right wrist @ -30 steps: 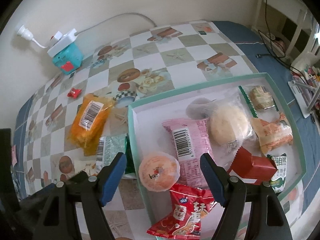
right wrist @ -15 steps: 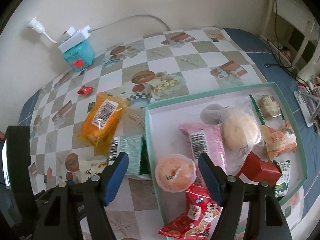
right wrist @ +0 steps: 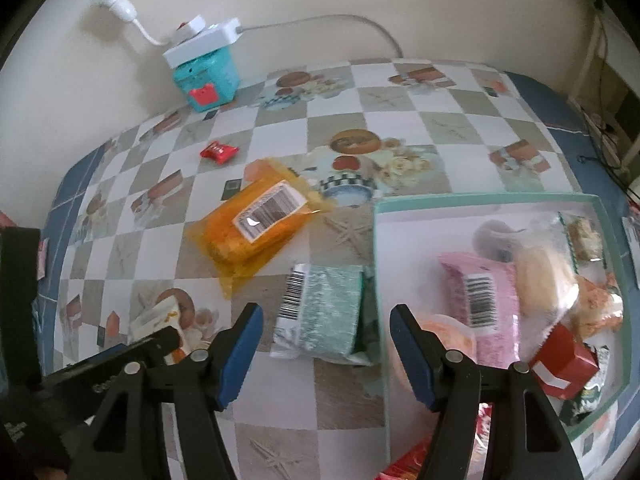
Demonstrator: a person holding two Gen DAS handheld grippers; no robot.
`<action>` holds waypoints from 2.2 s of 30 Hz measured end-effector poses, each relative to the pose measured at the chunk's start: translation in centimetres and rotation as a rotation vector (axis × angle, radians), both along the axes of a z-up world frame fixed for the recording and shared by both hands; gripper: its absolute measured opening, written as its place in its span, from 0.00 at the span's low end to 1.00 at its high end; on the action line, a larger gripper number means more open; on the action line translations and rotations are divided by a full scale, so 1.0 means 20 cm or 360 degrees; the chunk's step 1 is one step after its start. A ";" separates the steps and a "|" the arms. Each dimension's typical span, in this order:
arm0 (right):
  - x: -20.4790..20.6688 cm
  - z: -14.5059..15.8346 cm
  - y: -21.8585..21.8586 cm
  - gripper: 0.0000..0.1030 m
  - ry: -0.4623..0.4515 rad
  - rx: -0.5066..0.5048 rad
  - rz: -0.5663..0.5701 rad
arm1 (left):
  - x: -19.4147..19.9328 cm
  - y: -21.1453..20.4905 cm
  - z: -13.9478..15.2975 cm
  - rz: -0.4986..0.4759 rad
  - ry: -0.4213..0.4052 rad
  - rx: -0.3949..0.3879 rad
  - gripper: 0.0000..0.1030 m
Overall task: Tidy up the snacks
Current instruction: 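Grasp the white printed bread bag with the left tool while the right tool grasps the green striped pack, then lift both packs and carry them over the white tray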
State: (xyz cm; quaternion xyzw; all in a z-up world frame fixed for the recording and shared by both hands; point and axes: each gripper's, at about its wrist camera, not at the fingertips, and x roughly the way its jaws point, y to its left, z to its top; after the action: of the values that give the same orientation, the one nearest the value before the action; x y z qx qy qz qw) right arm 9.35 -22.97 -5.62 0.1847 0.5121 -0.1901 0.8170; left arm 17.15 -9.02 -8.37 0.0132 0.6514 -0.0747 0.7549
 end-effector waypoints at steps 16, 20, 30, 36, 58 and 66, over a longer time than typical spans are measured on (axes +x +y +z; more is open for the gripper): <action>0.08 -0.08 0.04 0.66 0.0059 -0.0012 0.0031 | 0.12 0.16 -0.12 0.0034 0.0040 -0.0017 0.70; 0.08 -0.13 0.02 0.66 0.0099 0.0013 0.0002 | 0.13 0.17 -0.15 0.0039 0.0044 -0.0019 0.70; 0.10 -0.15 0.04 0.59 0.0099 0.0020 0.0023 | 0.13 0.19 -0.15 0.0029 0.0039 -0.0001 0.70; 0.10 -0.17 0.05 0.58 0.0110 -0.0016 0.0033 | 0.11 0.13 -0.15 0.0005 0.0023 0.0039 0.70; -0.10 0.07 0.09 0.52 -0.0003 0.0024 0.0020 | -0.09 0.10 0.07 -0.0012 -0.0128 0.0027 0.54; -0.27 0.19 0.06 0.52 -0.0089 0.0045 -0.0030 | -0.17 0.10 0.22 -0.0029 -0.0213 0.0026 0.54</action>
State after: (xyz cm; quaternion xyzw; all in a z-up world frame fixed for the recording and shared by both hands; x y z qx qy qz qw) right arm 3.85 -21.70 -1.73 0.2063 0.4900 -0.1852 0.8264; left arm 13.79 -6.98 -4.05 0.0304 0.5999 -0.0752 0.7960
